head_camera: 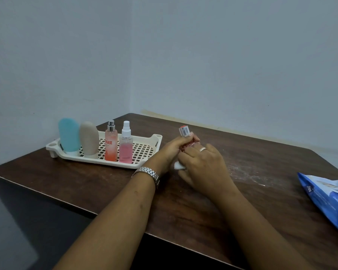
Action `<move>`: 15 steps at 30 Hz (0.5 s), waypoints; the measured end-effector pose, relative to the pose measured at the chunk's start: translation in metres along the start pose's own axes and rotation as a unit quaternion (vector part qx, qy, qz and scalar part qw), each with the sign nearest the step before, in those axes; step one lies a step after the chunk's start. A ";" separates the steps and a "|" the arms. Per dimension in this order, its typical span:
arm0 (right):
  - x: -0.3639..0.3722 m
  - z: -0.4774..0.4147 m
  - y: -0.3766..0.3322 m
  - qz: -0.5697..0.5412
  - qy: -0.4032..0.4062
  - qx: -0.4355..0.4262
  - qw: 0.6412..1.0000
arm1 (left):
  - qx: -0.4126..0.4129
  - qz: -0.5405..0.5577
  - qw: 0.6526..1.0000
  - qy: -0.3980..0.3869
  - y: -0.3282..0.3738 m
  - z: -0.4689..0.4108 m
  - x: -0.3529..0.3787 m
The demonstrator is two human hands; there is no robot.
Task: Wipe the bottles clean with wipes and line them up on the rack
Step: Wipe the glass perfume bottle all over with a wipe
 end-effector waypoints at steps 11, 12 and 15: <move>-0.008 0.001 0.009 0.004 0.048 0.029 0.998 | 0.059 -0.111 0.992 0.021 0.007 -0.001 -0.004; -0.007 0.001 0.010 -0.007 0.043 0.033 0.999 | 0.063 -0.110 0.992 0.023 0.007 -0.001 -0.005; -0.006 0.004 0.016 -0.082 0.026 0.053 0.995 | 0.069 -0.108 0.991 0.037 0.007 -0.002 -0.006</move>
Point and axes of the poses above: each hand's wrist, its own z-axis away from the middle knuckle, its own x-axis out of the palm, y = z × x, the point moved 7 cm from there along -z, towards the middle knuckle, and after that the axes turned 9 degrees about -x, right-handed, at the moved point
